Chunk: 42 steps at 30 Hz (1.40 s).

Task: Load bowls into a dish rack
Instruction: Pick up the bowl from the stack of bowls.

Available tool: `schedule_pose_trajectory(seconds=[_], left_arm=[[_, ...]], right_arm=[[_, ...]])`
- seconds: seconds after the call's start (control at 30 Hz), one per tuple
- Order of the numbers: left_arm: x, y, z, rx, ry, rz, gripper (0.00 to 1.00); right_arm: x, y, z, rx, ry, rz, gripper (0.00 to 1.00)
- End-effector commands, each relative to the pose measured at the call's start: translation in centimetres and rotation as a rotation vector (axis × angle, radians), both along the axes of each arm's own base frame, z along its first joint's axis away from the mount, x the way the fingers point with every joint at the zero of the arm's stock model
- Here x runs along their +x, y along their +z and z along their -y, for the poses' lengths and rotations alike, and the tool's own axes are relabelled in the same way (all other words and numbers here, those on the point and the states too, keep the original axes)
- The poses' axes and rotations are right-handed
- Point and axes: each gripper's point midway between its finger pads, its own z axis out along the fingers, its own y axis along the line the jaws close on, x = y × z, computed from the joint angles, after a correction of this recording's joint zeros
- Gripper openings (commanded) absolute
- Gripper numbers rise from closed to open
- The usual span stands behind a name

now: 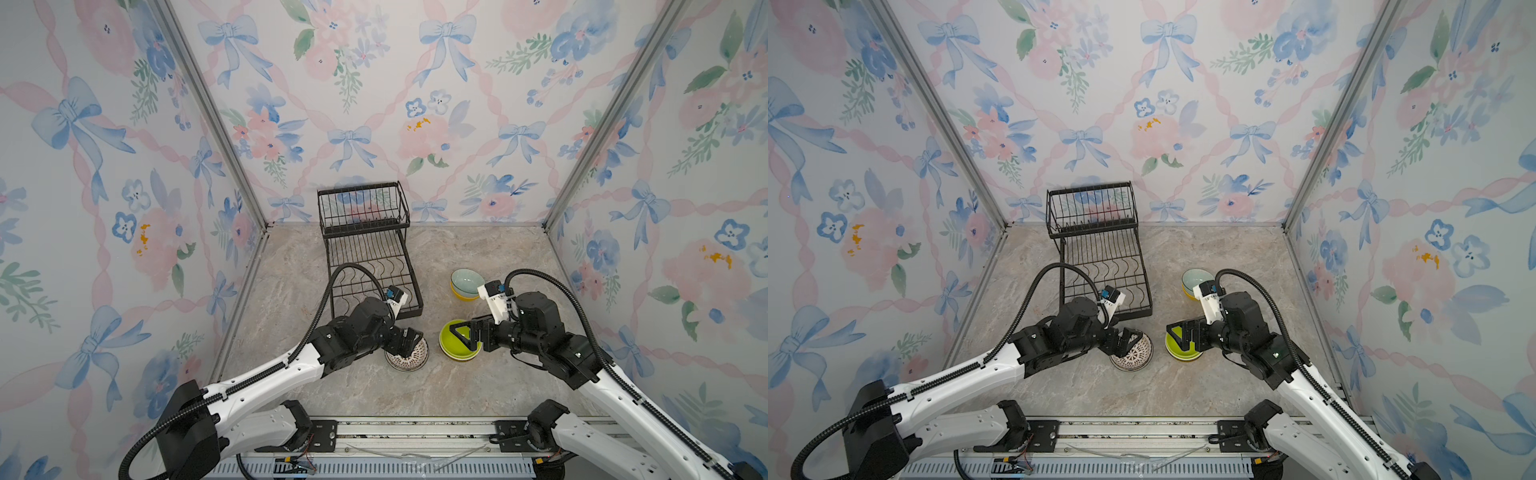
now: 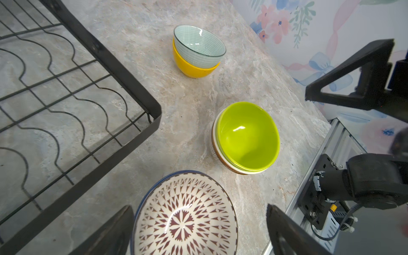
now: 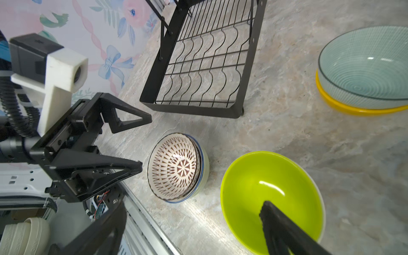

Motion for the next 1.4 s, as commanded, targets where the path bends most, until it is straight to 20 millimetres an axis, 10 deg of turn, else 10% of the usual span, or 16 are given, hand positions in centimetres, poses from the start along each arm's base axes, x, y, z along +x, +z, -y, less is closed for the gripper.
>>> schedule_pose_trajectory(seconds=[0.0,0.37,0.9,1.37], left_arm=[[-0.5,-0.5,1.0,0.053,-0.041,0.004,0.95],[-2.4,-4.8,4.5,0.194,-0.116,-0.051,0.80],[-2.0,-8.7,4.4,0.371,-0.042,-0.090,0.57],[-2.0,-8.2,4.7,0.368,-0.038,-0.096,0.33]], right_arm=[[-2.7,-2.4,0.7,-0.046,0.015,-0.109,0.96],[-4.5,-1.9,1.5,-0.036,-0.001,-0.087,0.96],[-4.1,-2.5,1.5,-0.024,-0.027,-0.089,0.96],[-4.1,-3.2,1.6,-0.019,-0.037,-0.094,0.96]])
